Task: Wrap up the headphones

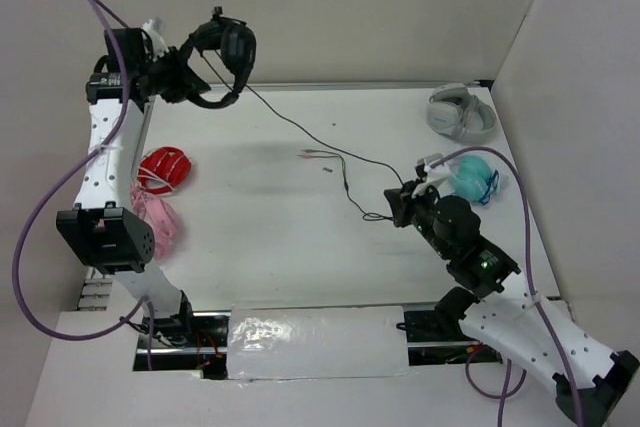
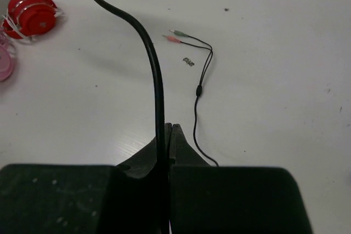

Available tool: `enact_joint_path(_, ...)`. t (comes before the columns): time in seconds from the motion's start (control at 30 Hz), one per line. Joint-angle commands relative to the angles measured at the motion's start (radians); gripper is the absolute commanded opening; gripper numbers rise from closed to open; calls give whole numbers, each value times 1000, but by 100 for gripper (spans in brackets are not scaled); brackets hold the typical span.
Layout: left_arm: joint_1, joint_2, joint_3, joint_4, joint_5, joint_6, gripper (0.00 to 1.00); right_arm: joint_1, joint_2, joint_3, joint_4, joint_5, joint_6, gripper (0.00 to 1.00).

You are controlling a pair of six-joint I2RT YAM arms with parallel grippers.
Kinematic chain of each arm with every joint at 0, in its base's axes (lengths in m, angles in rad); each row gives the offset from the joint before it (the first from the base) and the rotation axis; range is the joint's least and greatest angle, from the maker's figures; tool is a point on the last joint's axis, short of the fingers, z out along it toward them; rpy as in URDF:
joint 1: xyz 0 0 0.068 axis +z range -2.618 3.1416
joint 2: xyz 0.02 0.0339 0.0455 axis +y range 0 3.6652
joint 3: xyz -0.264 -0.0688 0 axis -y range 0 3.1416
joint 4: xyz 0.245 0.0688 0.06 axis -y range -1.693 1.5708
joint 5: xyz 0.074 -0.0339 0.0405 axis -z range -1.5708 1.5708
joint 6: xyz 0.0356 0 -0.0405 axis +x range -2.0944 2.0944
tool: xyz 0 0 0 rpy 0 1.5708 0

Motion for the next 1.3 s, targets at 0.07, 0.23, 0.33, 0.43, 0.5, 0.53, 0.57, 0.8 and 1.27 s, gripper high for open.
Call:
enact_joint_path(0.07,-86,-64,-96,93,-81,-111,0,83,187,92,-39,89,-26,0)
enact_joint_path(0.23,-103,-38,-53,37,-258,-91,0,144,144,131,-62,144,-6,0)
enact_joint_path(0.33,-132,0,-39,-14,-373,-109,0,179,68,175,-108,123,-18,0)
enact_joint_path(0.43,-138,46,-25,-51,-460,-141,0,230,6,231,-132,98,-41,0)
enact_joint_path(0.5,-141,85,-5,-81,-518,-170,0,249,-9,269,-148,65,-65,0)
enact_joint_path(0.53,-145,97,2,-107,-536,-174,0,258,-11,284,-152,46,-76,0)
enact_joint_path(0.57,-151,123,15,-121,-560,-183,0,262,-8,295,-154,26,-91,0)
enact_joint_path(0.8,-230,160,-33,-172,-723,-181,0,270,83,430,-111,51,-243,0)
enact_joint_path(1.27,-557,123,-320,-121,-713,11,0,235,339,736,-123,-101,-725,0)
